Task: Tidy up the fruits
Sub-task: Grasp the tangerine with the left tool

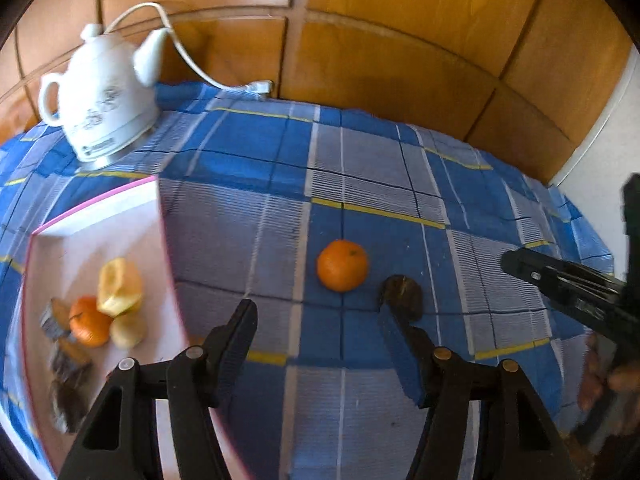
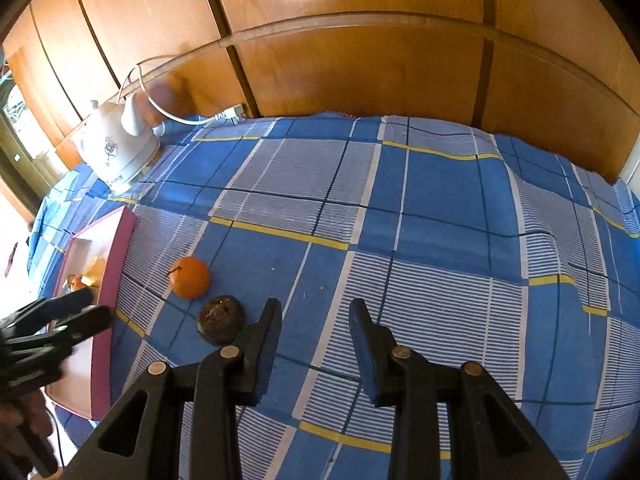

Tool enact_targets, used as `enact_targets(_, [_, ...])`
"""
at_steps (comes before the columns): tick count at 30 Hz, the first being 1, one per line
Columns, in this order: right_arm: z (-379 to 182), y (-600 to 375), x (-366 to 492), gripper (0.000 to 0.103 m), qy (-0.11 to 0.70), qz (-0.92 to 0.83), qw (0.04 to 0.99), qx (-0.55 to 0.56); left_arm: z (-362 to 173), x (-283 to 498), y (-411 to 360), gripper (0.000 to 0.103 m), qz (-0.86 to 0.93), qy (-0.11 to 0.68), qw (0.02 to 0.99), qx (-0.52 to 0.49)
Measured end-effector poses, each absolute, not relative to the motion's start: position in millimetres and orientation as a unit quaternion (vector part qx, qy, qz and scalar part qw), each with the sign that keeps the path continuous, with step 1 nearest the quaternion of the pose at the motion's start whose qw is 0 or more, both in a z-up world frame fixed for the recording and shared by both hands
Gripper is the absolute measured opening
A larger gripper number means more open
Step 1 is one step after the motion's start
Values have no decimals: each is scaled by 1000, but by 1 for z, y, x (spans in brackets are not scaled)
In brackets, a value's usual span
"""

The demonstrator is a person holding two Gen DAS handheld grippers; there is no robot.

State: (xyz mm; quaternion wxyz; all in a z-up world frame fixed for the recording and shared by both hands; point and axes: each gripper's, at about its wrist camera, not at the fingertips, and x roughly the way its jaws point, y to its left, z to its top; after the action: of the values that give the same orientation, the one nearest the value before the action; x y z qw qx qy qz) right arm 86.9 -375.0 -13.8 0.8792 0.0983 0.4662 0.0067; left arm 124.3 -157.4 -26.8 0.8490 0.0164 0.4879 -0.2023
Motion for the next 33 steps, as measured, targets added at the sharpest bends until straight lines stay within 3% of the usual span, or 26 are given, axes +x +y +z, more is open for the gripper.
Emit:
enact_targets(13, [-10, -371, 88, 35, 464, 27, 878, 113, -68, 167, -208, 63, -194, 510, 836, 54])
enact_targets(16, [-10, -370, 88, 35, 464, 29, 878, 111, -81, 180, -209, 42, -197, 523, 828, 43])
enact_targets(18, [-12, -369, 89, 35, 467, 30, 877, 107, -84, 181, -208, 42, -201, 520, 830, 37])
enact_targets(33, [-31, -364, 92, 35, 497, 22, 863, 85, -63, 69, -169, 41, -243, 462, 849, 77])
